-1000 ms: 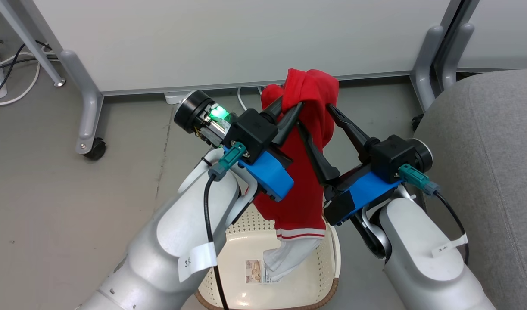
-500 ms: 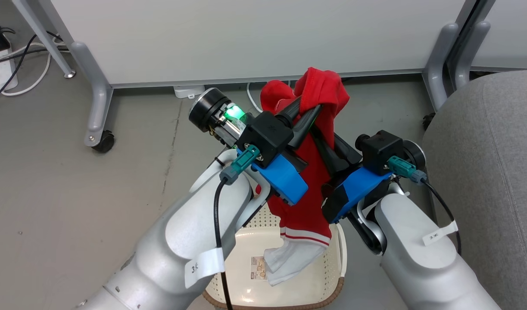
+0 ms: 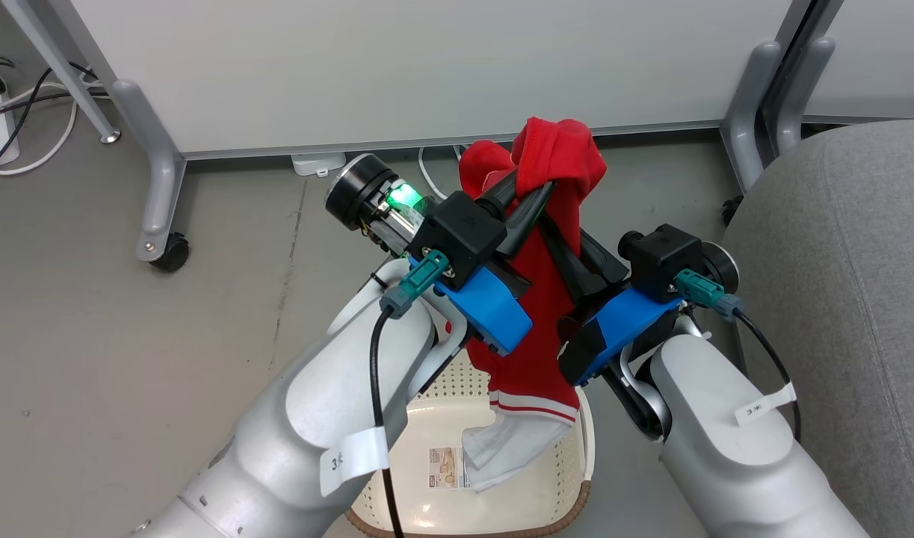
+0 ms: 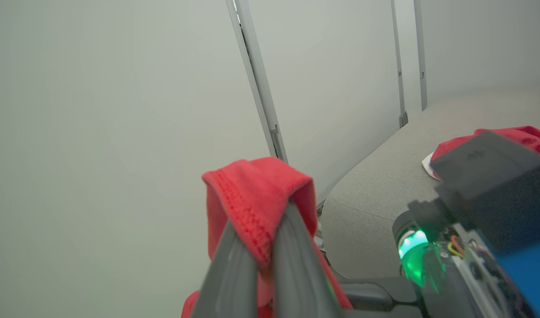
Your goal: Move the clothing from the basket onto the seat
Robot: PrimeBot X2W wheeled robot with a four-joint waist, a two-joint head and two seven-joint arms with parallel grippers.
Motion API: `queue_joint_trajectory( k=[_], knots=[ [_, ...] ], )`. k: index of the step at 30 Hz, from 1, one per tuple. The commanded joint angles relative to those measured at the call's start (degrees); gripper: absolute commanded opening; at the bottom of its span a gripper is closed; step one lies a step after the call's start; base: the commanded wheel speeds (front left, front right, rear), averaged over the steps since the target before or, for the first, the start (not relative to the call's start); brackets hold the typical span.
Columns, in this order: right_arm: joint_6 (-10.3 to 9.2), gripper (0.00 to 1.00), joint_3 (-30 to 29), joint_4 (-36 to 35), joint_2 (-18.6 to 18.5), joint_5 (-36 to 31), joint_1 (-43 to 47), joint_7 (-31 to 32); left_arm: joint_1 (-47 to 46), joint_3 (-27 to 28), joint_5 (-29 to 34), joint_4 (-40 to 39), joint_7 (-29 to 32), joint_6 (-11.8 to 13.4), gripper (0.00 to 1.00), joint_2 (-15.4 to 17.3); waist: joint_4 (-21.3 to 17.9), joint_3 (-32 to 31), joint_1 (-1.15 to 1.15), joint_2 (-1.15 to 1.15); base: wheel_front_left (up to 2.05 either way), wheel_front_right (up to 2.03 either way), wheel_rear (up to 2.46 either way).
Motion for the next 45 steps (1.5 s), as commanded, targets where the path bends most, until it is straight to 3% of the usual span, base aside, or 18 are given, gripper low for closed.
queue_joint_trajectory(
  k=[1, 2, 3, 23, 33, 45],
  knots=[
    [0.01, 0.0, -0.13, -0.39, -0.11, 0.23, -0.03, -0.03, 0.05, 0.12, -0.03, -0.06, -0.27, 0.29, 0.0, -0.04, -0.05, 0.06, 0.0, -0.01, 0.0, 0.0, 0.0],
    [0.01, 0.0, -0.18, -0.47, -0.11, 0.25, -0.11, -0.04, 0.04, 0.39, -0.07, -0.41, -0.27, 0.53, 0.2, -0.04, -0.09, 0.14, 0.0, -0.01, 0.0, 0.0, 0.0],
    [0.01, 0.0, -0.25, -0.56, -0.11, 0.29, -0.2, -0.03, 0.14, 0.32, -0.14, -0.11, -0.27, 0.43, 1.0, -0.02, -0.12, 0.2, 0.0, -0.01, 0.0, 0.0, 0.0],
    [0.01, 0.0, -4.12, -2.93, -0.11, -0.89, -1.71, -0.04, 0.6, 1.69, 0.92, 1.4, -0.27, 0.54, 1.0, -0.02, -2.99, 2.85, 0.0, -0.01, 0.0, 0.0, 0.0],
    [0.01, 0.0, -8.28, -4.09, -0.1, -4.07, -2.19, -0.04, 1.22, 1.37, 1.89, 1.84, -0.27, -0.05, 1.0, -0.02, -8.45, 5.15, 0.0, -0.01, 0.0, 0.0, 0.0],
    [0.01, 0.0, -17.89, -8.36, -0.07, -6.89, 0.69, -0.04, 1.61, -2.02, 2.91, 3.5, -0.27, -0.71, 1.0, 0.21, -16.47, 7.59, 0.0, -0.01, 0.0, 0.0, 0.0]
  ],
)
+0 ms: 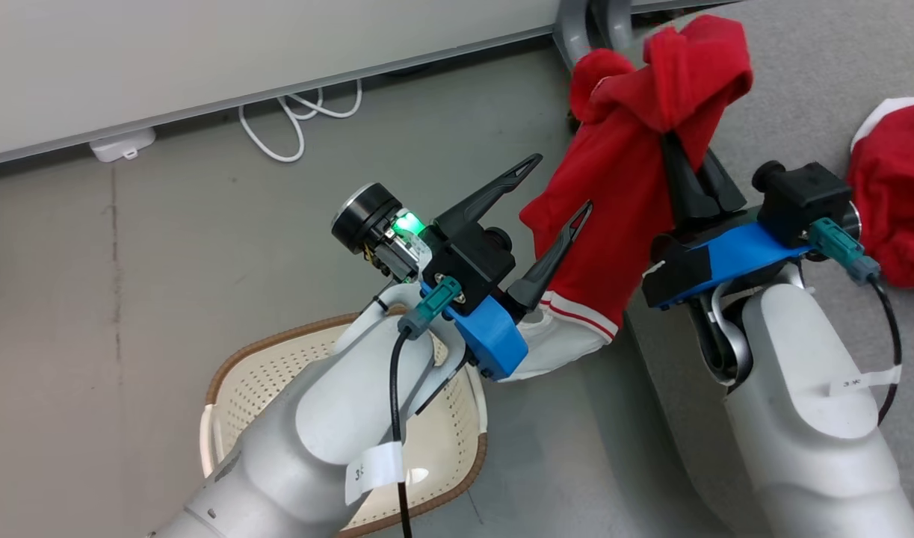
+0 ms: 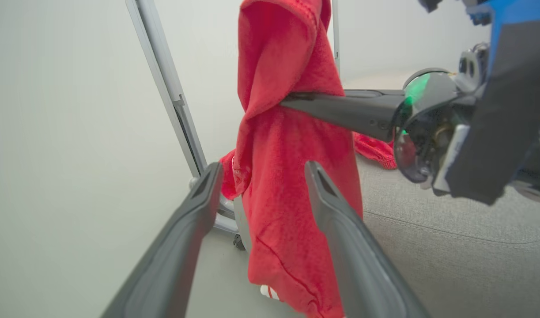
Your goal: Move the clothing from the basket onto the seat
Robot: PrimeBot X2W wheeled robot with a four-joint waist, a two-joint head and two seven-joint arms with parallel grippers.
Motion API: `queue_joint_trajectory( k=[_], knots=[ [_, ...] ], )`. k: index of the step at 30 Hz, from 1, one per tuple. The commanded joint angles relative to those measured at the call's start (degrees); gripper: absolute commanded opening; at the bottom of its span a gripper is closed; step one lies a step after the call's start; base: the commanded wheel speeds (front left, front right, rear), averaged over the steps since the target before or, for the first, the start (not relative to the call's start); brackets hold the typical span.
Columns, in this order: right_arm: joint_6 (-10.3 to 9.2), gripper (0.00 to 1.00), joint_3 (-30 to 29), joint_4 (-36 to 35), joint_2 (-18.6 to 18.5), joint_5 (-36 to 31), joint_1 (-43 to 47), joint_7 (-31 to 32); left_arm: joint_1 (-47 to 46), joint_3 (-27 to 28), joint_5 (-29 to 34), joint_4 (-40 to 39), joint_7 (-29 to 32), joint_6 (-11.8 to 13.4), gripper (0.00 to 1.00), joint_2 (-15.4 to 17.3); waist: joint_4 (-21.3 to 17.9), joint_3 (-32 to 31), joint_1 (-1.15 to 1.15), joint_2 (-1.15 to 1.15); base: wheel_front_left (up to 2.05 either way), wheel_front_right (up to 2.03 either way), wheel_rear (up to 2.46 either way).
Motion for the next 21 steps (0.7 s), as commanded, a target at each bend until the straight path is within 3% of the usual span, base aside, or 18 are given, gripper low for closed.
queue_joint_trajectory(
  k=[1, 11, 21],
  knots=[
    [0.01, 0.0, -1.19, -0.77, -0.03, -0.59, 1.29, -0.04, 0.2, -0.32, 0.32, 0.29, -0.27, -0.13, 1.0, 0.28, -1.93, 0.77, -0.01, 0.0, 0.0, 0.0, 0.0],
    [0.01, 0.0, -7.68, -4.16, -0.02, -1.5, 4.45, -0.04, 1.2, -2.53, 0.15, 1.06, -0.26, -0.46, 1.0, 1.06, -8.13, 2.34, -0.01, 0.0, 0.0, 0.0, 0.0],
    [0.01, 0.0, -12.07, -6.88, -0.02, -2.04, 7.29, -0.04, 1.86, -5.24, -0.32, 1.59, -0.27, -0.55, 1.0, 0.97, -11.85, 3.3, -0.01, 0.0, 0.0, 0.0, 0.0]
  ],
)
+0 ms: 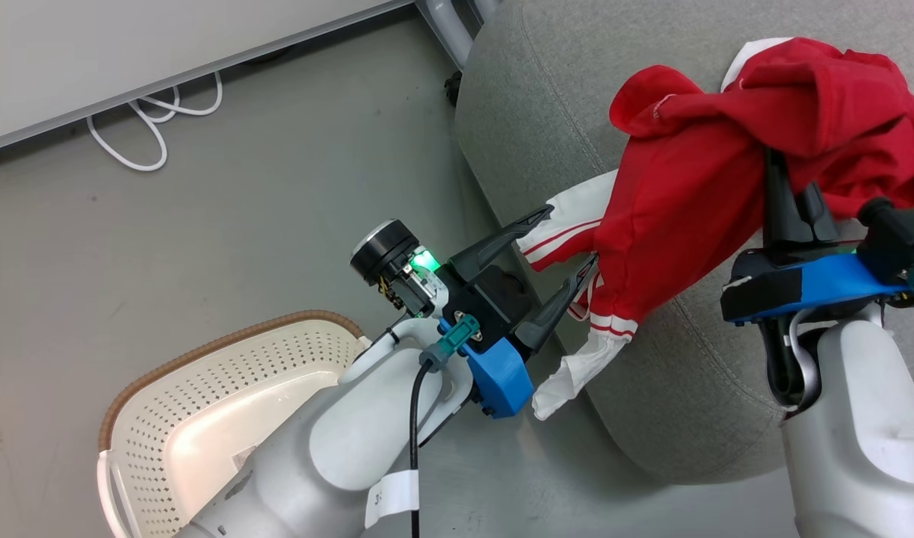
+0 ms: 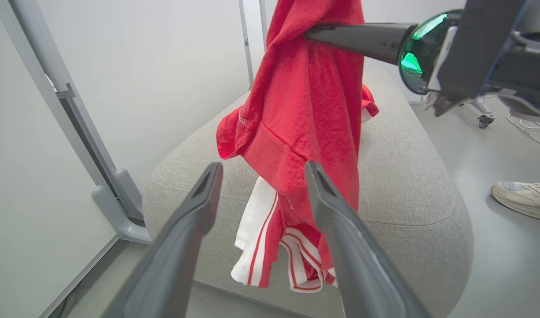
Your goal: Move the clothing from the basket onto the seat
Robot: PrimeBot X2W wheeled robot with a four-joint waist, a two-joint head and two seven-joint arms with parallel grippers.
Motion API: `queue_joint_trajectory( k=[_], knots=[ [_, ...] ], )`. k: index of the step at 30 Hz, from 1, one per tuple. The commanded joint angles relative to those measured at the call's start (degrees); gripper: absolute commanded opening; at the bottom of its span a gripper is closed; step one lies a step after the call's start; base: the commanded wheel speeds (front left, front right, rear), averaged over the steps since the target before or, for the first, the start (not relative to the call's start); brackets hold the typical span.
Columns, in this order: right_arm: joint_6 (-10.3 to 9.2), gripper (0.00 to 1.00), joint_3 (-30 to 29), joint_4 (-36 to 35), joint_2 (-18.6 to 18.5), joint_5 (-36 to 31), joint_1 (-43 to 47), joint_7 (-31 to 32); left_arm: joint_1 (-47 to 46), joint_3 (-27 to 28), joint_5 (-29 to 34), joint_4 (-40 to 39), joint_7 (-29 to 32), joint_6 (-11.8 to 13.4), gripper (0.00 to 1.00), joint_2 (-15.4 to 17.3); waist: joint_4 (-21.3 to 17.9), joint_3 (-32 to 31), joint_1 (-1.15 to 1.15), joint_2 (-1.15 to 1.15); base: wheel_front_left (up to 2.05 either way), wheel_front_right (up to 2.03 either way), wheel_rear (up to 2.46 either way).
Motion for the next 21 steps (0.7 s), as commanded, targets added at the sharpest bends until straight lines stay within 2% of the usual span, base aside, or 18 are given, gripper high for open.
queue_joint_trajectory(
  k=[1, 9, 21],
  knots=[
    [0.01, 0.0, -0.41, -0.49, -0.01, -0.16, 0.78, -0.04, 0.39, -0.24, -0.21, 0.19, -0.26, -0.42, 1.0, 0.3, -0.46, 0.23, 0.0, 0.0, 0.0, 0.0, 0.0],
    [0.01, 0.0, -3.7, -1.72, -0.27, -1.2, 3.38, -0.04, 0.87, -1.06, -0.72, 0.5, -0.26, -0.45, 1.0, 0.25, -1.43, 0.27, 0.0, 0.0, 0.0, 0.0, 0.0],
    [0.01, 0.0, -3.81, -1.85, -0.14, -1.07, 3.75, -0.04, 0.63, -1.29, -0.96, 0.25, -0.27, -0.29, 1.0, 0.34, -1.23, 0.25, 0.0, 0.0, 0.0, 0.0, 0.0]
  ],
)
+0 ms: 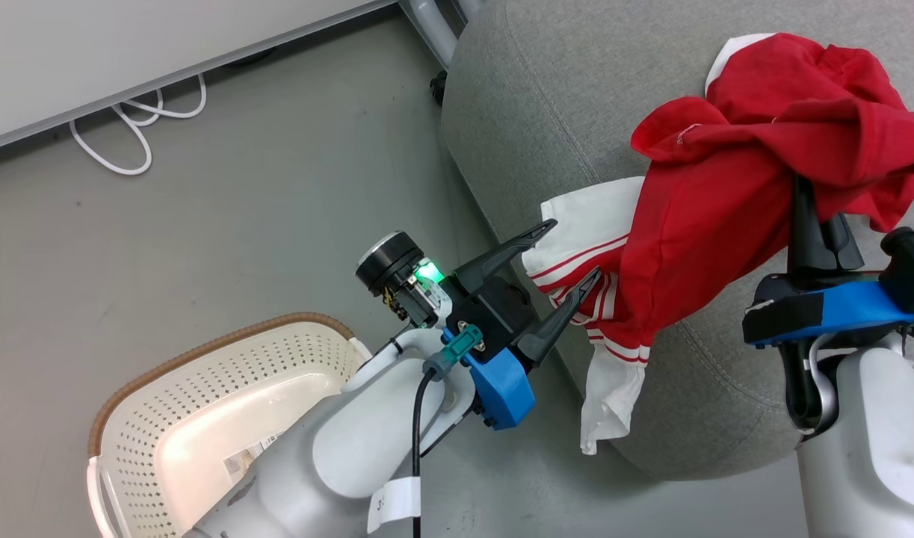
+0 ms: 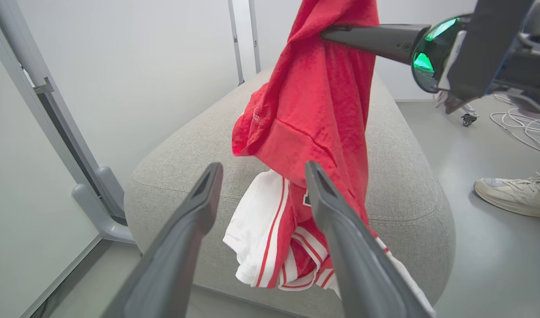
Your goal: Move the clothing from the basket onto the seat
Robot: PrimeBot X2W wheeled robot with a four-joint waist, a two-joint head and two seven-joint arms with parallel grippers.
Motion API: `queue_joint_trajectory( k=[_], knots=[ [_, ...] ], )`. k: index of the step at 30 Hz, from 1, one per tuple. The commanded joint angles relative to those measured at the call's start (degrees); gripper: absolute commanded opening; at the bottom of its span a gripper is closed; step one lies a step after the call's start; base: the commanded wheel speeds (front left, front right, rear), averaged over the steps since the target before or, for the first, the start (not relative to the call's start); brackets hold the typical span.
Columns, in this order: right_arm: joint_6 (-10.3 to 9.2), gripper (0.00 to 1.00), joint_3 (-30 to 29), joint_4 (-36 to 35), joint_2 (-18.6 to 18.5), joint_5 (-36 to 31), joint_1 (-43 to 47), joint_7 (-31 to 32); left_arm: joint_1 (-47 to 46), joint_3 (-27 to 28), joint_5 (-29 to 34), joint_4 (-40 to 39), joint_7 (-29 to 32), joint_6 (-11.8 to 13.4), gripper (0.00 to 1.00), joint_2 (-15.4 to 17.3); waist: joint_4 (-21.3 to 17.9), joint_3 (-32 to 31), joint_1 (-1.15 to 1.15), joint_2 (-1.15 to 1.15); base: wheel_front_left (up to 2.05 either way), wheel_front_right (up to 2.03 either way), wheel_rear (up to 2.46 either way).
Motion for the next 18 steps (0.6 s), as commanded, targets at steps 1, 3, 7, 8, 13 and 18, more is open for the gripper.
queue_joint_trajectory(
  k=[1, 3, 7, 8, 13, 18],
  knots=[
    [0.01, 0.0, 0.19, -0.32, -0.07, 0.03, -0.65, -0.04, -0.21, 0.13, 0.03, -0.07, -0.26, -0.06, 1.0, 0.44, 0.1, 0.23, 0.0, 0.0, 0.0, 0.0, 0.0],
    [0.01, 0.0, 0.32, -0.77, -0.07, 0.12, -1.7, -0.04, -0.56, 0.23, 0.22, -0.12, -0.26, -0.07, 1.0, 0.59, 0.2, 0.71, 0.0, 0.0, 0.0, 0.0, 0.0],
    [0.01, 0.0, 0.54, -1.76, -0.47, 0.0, -4.74, -0.04, -1.51, 0.41, 0.55, -0.25, -0.26, -0.07, 1.0, 0.87, 0.38, 2.23, 0.0, 0.0, 0.0, 0.0, 0.0],
    [0.01, 0.0, 0.63, -2.06, -0.76, -0.05, -5.81, -0.04, -1.69, 0.48, 0.66, -0.29, -0.26, -0.07, 1.0, 1.02, 0.38, 2.7, 0.0, 0.0, 0.0, 0.0, 0.0],
    [0.01, 0.0, -1.23, -3.88, -3.32, -0.38, -13.6, -0.04, -3.33, 0.5, 1.44, -0.51, -0.26, -0.06, 1.0, 1.7, 0.62, 6.23, 0.0, 0.0, 0.0, 0.0, 0.0],
    [0.01, 0.0, -7.62, -5.77, -7.55, -0.61, -23.39, -0.05, -6.29, 0.08, 2.53, -0.66, 0.15, -0.06, 1.0, 3.16, 0.96, 11.46, 0.0, 0.0, 0.0, 0.0, 0.0]
  ],
)
